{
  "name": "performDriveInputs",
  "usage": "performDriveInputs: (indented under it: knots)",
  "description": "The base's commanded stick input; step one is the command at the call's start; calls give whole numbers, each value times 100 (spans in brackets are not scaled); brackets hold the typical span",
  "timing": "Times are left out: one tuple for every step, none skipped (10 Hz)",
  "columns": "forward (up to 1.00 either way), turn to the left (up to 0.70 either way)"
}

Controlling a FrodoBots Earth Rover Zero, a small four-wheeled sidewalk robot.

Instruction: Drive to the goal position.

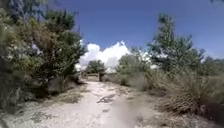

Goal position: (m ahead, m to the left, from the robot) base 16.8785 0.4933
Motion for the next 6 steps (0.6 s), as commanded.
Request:
performDriveInputs:
  knots:
    - [44, 5]
    - [44, 17]
    - [44, 27]
    - [44, 21]
    - [44, 6]
    - [44, 2]
